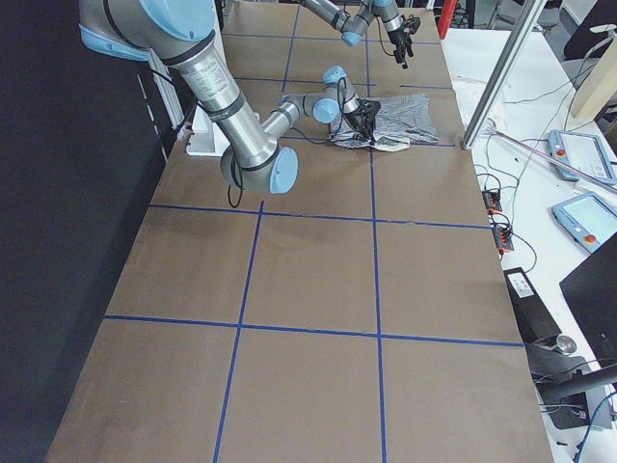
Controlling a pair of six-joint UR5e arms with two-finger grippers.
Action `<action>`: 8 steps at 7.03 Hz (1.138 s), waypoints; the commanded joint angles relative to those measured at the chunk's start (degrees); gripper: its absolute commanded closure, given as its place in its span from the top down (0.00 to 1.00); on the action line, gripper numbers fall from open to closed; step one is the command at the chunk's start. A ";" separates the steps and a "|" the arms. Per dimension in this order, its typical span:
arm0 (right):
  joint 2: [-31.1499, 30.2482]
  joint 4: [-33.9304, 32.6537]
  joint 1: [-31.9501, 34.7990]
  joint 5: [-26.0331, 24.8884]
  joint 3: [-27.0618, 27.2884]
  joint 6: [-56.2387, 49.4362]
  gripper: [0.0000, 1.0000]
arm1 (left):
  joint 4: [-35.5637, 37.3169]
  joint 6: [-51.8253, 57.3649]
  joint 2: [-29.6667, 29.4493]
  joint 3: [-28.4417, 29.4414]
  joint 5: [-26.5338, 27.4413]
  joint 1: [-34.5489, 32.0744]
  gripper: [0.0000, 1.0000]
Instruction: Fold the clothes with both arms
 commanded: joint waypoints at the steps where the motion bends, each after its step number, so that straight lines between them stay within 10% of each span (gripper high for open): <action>1: -11.35 -0.82 -2.39 -2.38 11.95 -0.23 0.00 | 0.00 -0.50 0.00 -0.27 0.00 0.17 1.00; 5: -17.09 -0.82 -3.10 -3.09 17.25 -1.62 0.12 | 0.00 -0.59 0.00 -0.62 0.00 0.25 1.00; 6: -19.54 -1.96 -3.10 -2.92 22.67 -6.94 0.99 | 0.00 -1.90 0.00 -0.89 0.00 0.25 1.00; 8: -23.08 -4.08 -4.58 -0.11 30.09 -15.67 1.00 | 0.00 -2.96 0.00 -1.93 0.00 2.70 1.00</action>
